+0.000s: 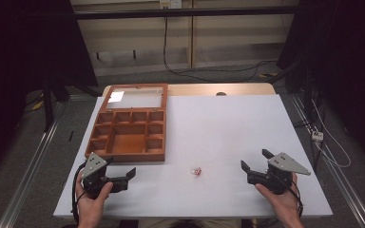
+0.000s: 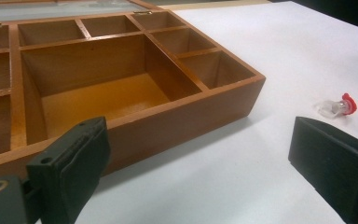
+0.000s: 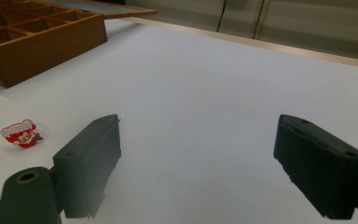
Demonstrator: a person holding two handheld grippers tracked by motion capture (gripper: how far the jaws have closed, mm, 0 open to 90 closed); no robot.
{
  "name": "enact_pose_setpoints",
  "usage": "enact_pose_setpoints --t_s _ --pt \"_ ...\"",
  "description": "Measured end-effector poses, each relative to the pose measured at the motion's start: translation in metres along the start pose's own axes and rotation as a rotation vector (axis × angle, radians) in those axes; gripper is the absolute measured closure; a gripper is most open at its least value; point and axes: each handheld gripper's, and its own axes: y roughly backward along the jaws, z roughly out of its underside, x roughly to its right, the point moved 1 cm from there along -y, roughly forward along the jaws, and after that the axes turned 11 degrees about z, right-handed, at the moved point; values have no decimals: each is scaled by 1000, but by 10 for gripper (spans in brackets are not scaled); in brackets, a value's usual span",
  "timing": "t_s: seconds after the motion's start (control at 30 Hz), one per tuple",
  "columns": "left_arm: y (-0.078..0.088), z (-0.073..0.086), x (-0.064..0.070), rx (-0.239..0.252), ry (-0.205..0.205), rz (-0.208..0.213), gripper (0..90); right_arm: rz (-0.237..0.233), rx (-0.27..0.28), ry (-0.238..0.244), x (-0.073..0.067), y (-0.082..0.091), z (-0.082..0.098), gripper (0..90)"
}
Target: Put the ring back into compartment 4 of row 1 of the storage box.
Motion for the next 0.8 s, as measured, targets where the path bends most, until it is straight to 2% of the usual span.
enact_pose_setpoints --t_s 0.2,0.3,0.5,0.8 --pt "-1 -1 1 -11 -7 11 58 -6 -11 -7 1 1 1 143" --pt "-1 0 1 -16 -2 25 67 -19 -16 -4 0 0 0 171" --pt "-1 0 0 -15 -1 18 67 -36 -29 3 -1 0 1 171" --pt "1 0 -1 -9 6 19 67 -92 -47 20 -8 -2 -1 141"
